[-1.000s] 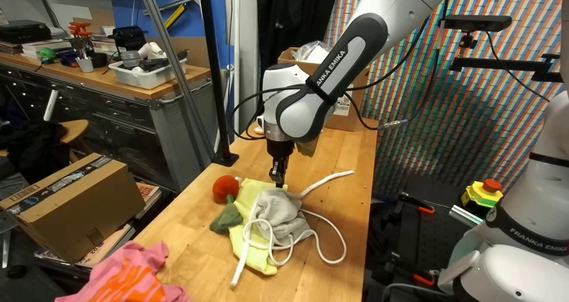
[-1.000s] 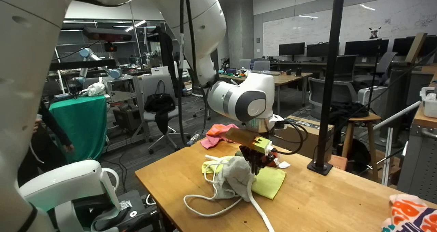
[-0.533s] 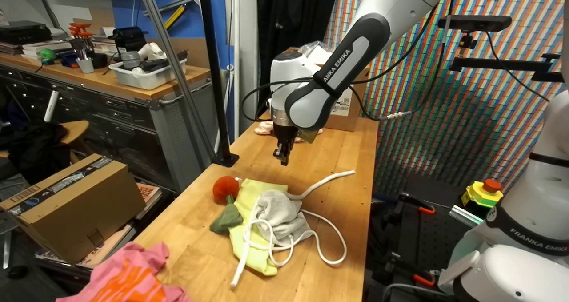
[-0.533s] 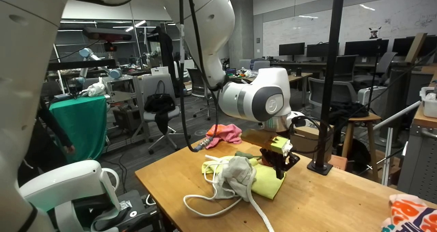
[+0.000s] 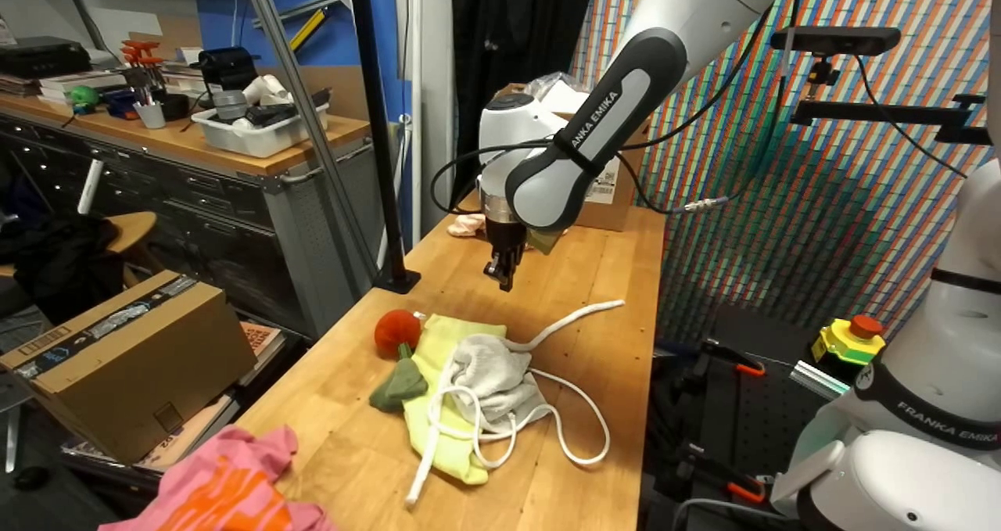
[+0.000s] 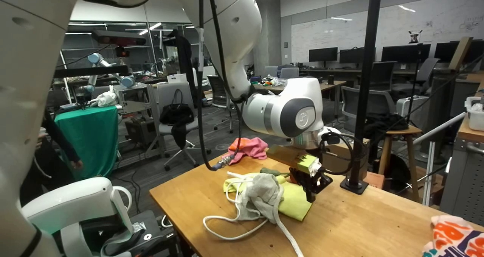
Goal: Separate the things on the heap
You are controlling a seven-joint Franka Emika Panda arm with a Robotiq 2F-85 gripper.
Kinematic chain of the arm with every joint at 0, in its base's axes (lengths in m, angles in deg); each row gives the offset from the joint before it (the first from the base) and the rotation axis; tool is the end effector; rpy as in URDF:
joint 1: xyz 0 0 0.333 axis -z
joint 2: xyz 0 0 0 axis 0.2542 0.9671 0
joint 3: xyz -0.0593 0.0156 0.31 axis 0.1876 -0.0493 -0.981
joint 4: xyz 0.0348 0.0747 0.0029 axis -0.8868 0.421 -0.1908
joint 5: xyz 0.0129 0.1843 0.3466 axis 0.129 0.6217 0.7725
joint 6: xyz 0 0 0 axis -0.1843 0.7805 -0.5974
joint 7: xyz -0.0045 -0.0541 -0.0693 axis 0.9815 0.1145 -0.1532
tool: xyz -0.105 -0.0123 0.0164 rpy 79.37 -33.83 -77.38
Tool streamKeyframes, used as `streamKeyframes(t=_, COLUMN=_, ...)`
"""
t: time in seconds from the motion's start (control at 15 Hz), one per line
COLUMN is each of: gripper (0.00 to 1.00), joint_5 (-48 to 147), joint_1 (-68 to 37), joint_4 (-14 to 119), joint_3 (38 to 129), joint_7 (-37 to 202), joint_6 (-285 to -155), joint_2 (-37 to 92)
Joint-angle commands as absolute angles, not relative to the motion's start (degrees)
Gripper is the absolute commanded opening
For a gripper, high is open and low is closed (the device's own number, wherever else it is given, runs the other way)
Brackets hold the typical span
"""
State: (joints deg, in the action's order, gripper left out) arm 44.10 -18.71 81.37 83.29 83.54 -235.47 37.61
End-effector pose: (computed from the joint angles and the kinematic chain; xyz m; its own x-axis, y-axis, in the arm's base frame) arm 0.5799 0.0057 0.1942 0.9962 0.0797 0.0348 0.0756 -0.9914 0.1064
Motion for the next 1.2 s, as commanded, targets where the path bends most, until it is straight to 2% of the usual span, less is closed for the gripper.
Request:
streamKeyframes(t=0.0, gripper=0.33, joint_5=46.75, joint_1=-18.09, joint_4=82.24, joint_3=80.32, joint_7=84.67, joint_6=-234.46, joint_2=37.09)
streamKeyframes(t=0.07, gripper=0.38, joint_5=47.64, joint_1=-17.81, joint_4=82.32, joint_3=79.42, joint_7=85.37, joint_6=-233.91, joint_2=37.31)
streamKeyframes(t=0.4, gripper=0.78, joint_5=51.85, joint_1=-16.84, joint_4=82.57, joint_3=76.02, joint_7=88.2, joint_6=-231.23, joint_2=38.44)
streamKeyframes(t=0.6, gripper=0.99, joint_5=53.73, joint_1=-16.58, joint_4=83.12, joint_3=74.58, joint_7=90.11, joint_6=-230.87, joint_2=37.87)
streamKeyframes(t=1.13, gripper=0.99, joint_5=61.61, joint_1=-14.36, joint_4=83.92, joint_3=68.63, joint_7=100.39, joint_6=-220.96, joint_2=33.15)
